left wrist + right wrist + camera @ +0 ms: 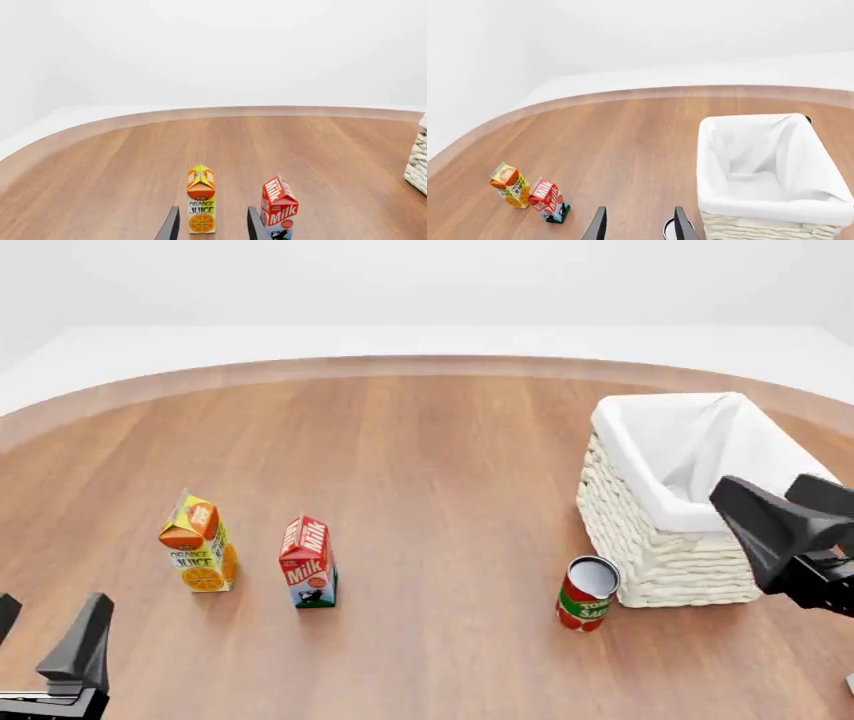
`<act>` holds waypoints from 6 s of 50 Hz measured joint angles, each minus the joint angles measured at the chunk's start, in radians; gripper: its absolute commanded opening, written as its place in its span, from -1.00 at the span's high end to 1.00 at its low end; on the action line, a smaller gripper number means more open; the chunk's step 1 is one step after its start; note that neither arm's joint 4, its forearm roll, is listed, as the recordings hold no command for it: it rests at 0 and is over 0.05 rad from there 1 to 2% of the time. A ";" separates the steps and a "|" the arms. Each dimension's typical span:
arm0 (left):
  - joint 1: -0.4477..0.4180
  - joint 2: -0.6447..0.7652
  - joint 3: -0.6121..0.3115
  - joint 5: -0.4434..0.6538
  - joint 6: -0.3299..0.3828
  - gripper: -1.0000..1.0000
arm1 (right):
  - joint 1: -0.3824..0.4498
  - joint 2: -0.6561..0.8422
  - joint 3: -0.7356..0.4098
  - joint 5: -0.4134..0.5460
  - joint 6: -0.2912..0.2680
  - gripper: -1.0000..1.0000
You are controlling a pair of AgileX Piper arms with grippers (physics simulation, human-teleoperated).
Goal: Pick the milk and place it in the basket.
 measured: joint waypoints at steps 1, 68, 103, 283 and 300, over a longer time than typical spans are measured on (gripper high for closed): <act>0.000 0.000 0.000 0.000 0.000 -1.00 | 0.008 0.014 -0.010 0.002 0.003 -1.00; 0.000 0.000 0.000 0.000 0.000 -1.00 | 0.312 0.772 -0.414 -0.001 0.212 -1.00; 0.000 0.000 0.000 0.000 0.000 -1.00 | 0.371 1.017 -0.489 -0.091 0.272 -1.00; 0.000 0.000 0.000 0.000 0.000 -1.00 | 0.515 1.508 -0.917 -0.090 0.473 -1.00; 0.000 0.000 0.000 0.000 0.000 -1.00 | 0.519 1.545 -0.921 -0.092 0.477 -1.00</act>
